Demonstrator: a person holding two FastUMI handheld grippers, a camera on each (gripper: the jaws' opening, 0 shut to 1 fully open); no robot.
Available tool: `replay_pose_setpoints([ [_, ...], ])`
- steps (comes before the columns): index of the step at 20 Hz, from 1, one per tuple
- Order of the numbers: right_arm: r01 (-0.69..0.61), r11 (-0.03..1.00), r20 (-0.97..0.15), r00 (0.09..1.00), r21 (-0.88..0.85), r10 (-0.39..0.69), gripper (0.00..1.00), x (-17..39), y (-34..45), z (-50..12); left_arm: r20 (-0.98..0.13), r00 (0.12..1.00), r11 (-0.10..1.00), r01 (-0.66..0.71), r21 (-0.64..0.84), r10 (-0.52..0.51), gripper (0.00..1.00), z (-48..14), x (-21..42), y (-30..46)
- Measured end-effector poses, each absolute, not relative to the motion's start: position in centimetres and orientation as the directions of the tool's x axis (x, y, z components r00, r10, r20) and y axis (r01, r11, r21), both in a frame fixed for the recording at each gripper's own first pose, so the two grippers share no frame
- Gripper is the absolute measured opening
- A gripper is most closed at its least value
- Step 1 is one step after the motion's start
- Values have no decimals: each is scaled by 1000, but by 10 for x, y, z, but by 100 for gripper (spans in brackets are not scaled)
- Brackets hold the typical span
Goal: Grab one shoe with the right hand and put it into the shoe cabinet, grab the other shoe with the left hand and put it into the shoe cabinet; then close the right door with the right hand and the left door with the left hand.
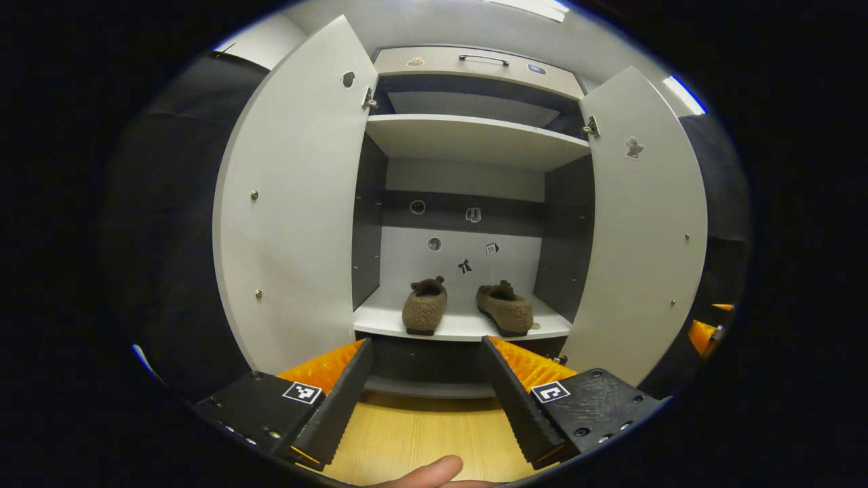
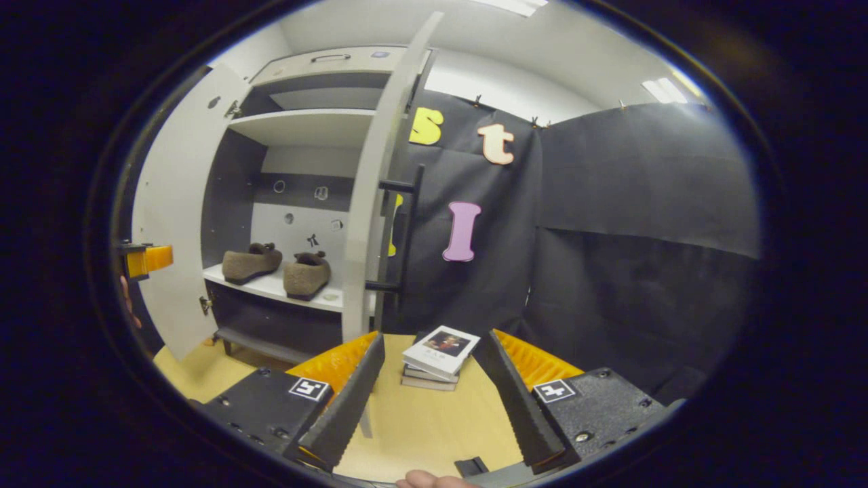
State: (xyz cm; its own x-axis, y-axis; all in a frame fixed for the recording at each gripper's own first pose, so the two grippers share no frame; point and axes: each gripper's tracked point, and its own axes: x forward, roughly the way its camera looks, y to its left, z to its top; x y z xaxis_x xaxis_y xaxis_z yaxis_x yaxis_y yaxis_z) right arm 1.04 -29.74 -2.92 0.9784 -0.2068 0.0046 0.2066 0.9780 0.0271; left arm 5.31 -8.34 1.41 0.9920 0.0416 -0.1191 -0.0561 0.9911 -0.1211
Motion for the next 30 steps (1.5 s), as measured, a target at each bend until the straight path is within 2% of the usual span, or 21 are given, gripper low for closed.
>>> replay_pose_setpoints([
  [4, 156, 987, 36, 987, -37, -155, 94, 35, -278, -16, -146, 983, 986, -124, -111, 107, 96, 4, 51, -63],
  [5, 164, 984, 60, 985, -63, -160, 88, 35, -276, -13, -146, 982, 985, -134, -106, 118, 96, 3, 48, -57],
  [7, 171, 982, 73, 984, -83, -165, 84, 33, -271, -12, -151, 979, 984, -151, -98, 136, 95, -1, 43, -49],
  [13, 59, 994, 70, 996, -90, -53, 82, 41, -220, -6, -178, 965, 972, -214, -101, 194, 95, -11, 31, -24],
  [24, -86, 979, 131, 985, -185, 111, 83, 62, -120, 20, -176, 925, 937, -347, -31, 336, 95, -15, -15, 34],
  [26, -147, 971, 115, 979, -190, 170, 83, 60, -99, 16, -167, 920, 931, -365, -28, 356, 95, -13, -19, 44],
  [27, -168, 966, 107, 976, -197, 192, 87, 57, -92, 12, -165, 916, 927, -374, -28, 365, 95, -12, -19, 49],
  [30, -211, 956, 63, 972, -204, 228, 87, 48, -83, -4, -145, 909, 917, -398, -30, 390, 95, -4, -20, 66],
])
